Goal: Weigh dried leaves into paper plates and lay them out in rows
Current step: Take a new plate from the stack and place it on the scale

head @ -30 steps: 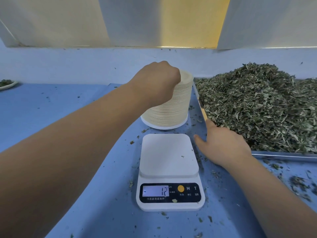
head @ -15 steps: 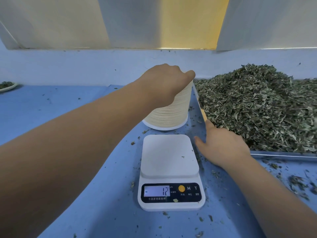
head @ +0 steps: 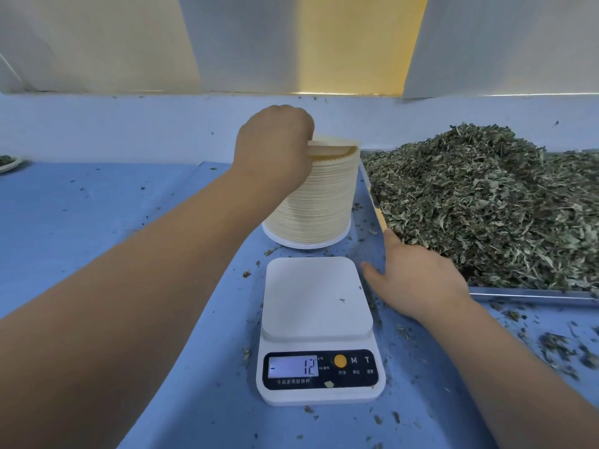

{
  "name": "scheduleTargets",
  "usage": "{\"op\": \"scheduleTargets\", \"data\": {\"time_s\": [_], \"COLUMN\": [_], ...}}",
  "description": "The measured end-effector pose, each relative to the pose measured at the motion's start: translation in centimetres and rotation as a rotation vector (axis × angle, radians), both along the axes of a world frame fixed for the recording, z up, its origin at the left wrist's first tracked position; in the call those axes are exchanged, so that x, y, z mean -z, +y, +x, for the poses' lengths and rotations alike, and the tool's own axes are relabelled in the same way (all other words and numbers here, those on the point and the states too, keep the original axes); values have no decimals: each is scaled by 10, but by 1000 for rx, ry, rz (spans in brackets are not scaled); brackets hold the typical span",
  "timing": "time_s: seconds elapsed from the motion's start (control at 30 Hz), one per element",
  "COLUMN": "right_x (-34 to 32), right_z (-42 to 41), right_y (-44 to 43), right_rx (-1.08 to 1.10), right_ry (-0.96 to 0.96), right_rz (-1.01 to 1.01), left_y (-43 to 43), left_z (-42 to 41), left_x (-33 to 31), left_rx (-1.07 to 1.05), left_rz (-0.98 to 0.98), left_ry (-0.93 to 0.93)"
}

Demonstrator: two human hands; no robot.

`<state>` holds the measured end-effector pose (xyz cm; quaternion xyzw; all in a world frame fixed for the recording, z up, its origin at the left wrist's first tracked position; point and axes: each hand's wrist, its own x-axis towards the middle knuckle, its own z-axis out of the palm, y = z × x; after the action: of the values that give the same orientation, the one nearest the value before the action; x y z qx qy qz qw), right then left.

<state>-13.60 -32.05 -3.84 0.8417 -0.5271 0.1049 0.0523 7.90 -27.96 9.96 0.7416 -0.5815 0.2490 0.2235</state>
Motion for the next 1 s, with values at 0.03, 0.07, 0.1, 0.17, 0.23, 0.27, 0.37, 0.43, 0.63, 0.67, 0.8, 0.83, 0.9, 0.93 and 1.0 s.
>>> {"op": "scheduleTargets", "data": {"time_s": [0.03, 0.07, 0.1, 0.17, 0.23, 0.27, 0.37, 0.43, 0.63, 0.67, 0.8, 0.83, 0.9, 0.93, 1.0], "right_x": [0, 0, 0, -1, -2, -3, -6, -7, -11, -11, -3, 0, 3, 4, 7], "right_z": [0, 0, 0, 0, 1, 1, 1, 0, -5, -4, -3, -5, -10, -12, -13], "right_y": [1, 1, 0, -1, 0, 2, 7, 10, 22, 28, 38, 39, 39, 40, 43], "right_rx": [7, 12, 12, 9, 11, 16, 21, -16, -312, -361, -502, -510, -491, -488, -499], "right_ry": [-5, -7, -6, -11, -19, -22, -72, -206, -767, -807, -857, -823, -736, -706, -668], "right_rz": [3, 5, 12, 38, 52, 52, 53, 19, -94, -118, -269, -300, -347, -342, -290], "left_y": [1, 3, 5, 11, 21, 26, 42, 55, 93, 98, 111, 112, 115, 116, 120], "left_z": [2, 4, 6, 11, 12, 11, 5, 1, -1, -1, 4, 6, 8, 9, 11], "left_x": [2, 3, 6, 15, 29, 37, 57, 67, 98, 105, 121, 123, 129, 133, 139], "left_rx": [-1, 3, 14, 65, 133, 158, 242, 306, 356, 363, 351, 344, 355, 369, 389], "left_rz": [-58, -120, -186, -329, -466, -517, -598, -614, -550, -519, -438, -424, -392, -379, -361], "left_ry": [32, 86, 163, 332, 451, 496, 622, 669, 797, 811, 858, 909, 990, 1008, 1044]}}
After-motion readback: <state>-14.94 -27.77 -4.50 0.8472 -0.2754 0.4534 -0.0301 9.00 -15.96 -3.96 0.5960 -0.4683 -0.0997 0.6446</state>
